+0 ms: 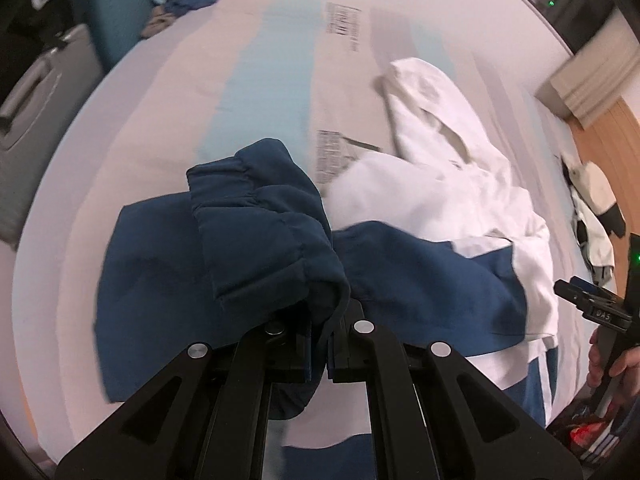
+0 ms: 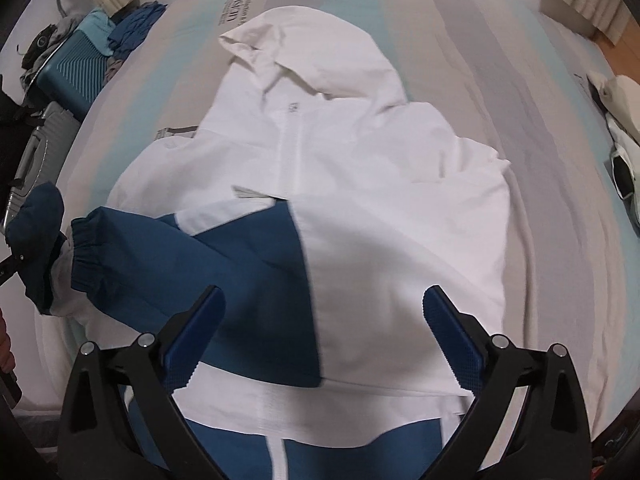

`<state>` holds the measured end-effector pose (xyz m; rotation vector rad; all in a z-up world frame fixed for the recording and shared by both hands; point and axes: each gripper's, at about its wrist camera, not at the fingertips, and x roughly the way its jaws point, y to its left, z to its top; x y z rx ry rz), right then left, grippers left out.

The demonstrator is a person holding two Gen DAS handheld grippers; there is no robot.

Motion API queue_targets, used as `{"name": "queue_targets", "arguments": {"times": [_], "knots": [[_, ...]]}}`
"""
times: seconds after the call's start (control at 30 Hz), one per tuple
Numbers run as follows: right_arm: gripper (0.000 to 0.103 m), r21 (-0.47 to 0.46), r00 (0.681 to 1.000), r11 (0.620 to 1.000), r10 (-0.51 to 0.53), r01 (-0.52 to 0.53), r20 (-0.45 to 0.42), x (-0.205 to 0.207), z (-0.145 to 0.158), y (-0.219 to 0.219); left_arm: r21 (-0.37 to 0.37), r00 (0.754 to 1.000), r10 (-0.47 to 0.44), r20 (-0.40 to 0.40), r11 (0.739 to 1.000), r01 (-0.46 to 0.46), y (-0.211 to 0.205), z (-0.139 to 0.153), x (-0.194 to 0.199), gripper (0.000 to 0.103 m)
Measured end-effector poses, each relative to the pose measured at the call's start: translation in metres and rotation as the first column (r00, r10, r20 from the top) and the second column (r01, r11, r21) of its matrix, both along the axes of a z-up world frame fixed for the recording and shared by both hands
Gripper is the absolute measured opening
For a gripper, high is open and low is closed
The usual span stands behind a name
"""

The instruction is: Fold large clothes

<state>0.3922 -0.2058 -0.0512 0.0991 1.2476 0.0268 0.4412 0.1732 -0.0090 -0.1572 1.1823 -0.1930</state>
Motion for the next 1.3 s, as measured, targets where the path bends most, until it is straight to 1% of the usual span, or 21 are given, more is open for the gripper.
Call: {"name": "queue_targets", "arguments": {"times": [0.23, 0.53, 0.67, 1.0, 1.3], "knots": [[0.095, -0.007, 1.0, 1.0, -0.025, 0.025, 0.011, -0.01, 0.002, -0.035, -0.011, 0.996, -0.083, 0.006, 0.996, 0.084, -0.067, -0.002, -0.002, 0.003], [0.095, 0.0, 0.999, 0.999, -0.041, 0.041, 0.03, -0.026, 0.006, -0.071, -0.033, 0.987, -0.16, 0.025, 0.986, 0.161, -0.149, -0.001, -0.006, 0.003], [0.095, -0.002, 0.998, 0.999, -0.043, 0.043, 0.04, -0.034, 0.008, -0.086, -0.023, 0.98, -0.198, 0.017, 0.98, 0.198, -0.187, -0.002, -0.008, 0.003], [0.095, 0.001, 0.997, 0.998, -0.056, 0.056, 0.06, -0.057, 0.012, -0.13, -0.018, 0.966, -0.259, 0.007, 0.966, 0.259, -0.265, -0.005, -0.019, 0.003], [0.095, 0.014, 0.996, 0.998, -0.068, 0.067, 0.056, -0.06, 0.009, -0.167, -0.027, 0.955, -0.297, -0.002, 0.954, 0.297, -0.325, -0.01, -0.021, 0.003]]}}
